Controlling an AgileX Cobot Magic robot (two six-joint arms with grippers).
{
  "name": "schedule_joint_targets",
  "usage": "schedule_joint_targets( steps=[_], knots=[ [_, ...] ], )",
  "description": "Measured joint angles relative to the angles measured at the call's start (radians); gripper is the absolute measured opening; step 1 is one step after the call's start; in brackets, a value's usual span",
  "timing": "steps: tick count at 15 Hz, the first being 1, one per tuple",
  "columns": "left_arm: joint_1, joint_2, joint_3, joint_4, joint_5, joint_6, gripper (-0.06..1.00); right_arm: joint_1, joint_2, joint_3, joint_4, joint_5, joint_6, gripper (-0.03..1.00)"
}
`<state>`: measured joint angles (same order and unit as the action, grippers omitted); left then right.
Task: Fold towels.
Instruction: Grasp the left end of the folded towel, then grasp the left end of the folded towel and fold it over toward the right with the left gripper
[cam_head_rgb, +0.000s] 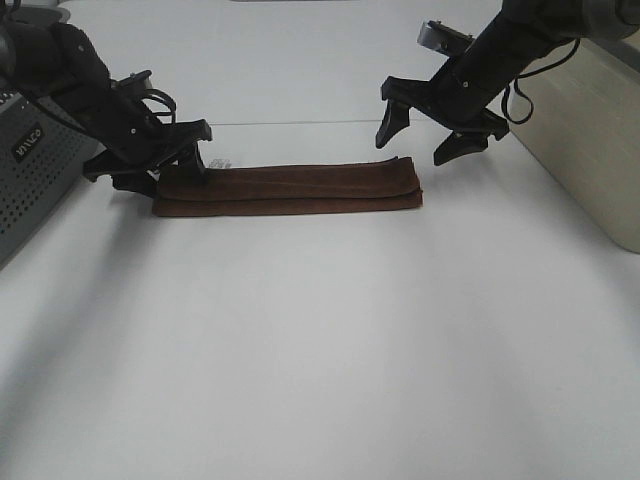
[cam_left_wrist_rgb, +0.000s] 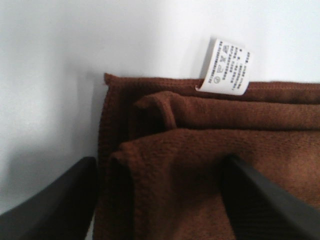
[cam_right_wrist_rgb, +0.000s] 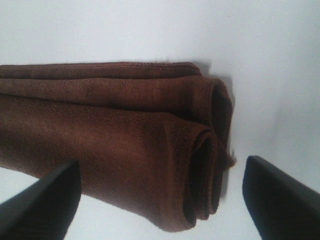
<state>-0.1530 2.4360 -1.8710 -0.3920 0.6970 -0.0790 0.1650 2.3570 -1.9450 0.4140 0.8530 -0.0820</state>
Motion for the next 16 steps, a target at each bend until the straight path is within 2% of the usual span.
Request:
schedule_joint_targets(
  steps=[1,2,3,4,5,7,8,9,11,13,16],
  knots=[
    [0.0,0.003,0.0,-0.009,0.001,0.007,0.57,0.0,0.0,0.0,0.0,-0.01,0.0,0.82],
    [0.0,0.009,0.0,-0.011,0.001,0.013,0.26,0.0,0.0,0.0,0.0,-0.017,0.0,0.82],
    [0.0,0.009,0.0,-0.011,0.001,0.013,0.26,0.0,0.0,0.0,0.0,-0.017,0.0,0.82],
    [0.0,0.009,0.0,-0.011,0.001,0.015,0.1,0.0,0.0,0.0,0.0,-0.017,0.0,0.82],
    [0.0,0.009,0.0,0.002,0.001,0.017,0.05,0.0,0.0,0.0,-0.002,-0.017,0.0,0.82],
    [0.0,0.005,-0.002,0.021,0.008,0.017,0.05,0.0,0.0,0.0,-0.008,-0.017,0.0,0.82],
    [0.0,-0.019,-0.022,0.13,0.067,0.017,0.05,0.0,0.0,0.0,-0.012,-0.017,0.0,0.82],
    [0.0,-0.019,-0.022,0.13,0.067,0.017,0.05,0.0,0.0,0.0,-0.012,-0.017,0.0,0.82],
    [0.0,-0.076,-0.083,0.276,0.168,-0.002,0.05,0.0,0.0,0.0,-0.012,-0.013,0.0,0.82],
    [-0.001,-0.109,-0.156,0.27,0.246,-0.022,0.05,0.0,-0.005,0.0,-0.012,-0.001,0.0,0.82],
    [-0.051,-0.119,-0.226,0.109,0.271,-0.043,0.05,0.0,-0.044,0.0,-0.015,0.03,0.0,0.82]
  ],
)
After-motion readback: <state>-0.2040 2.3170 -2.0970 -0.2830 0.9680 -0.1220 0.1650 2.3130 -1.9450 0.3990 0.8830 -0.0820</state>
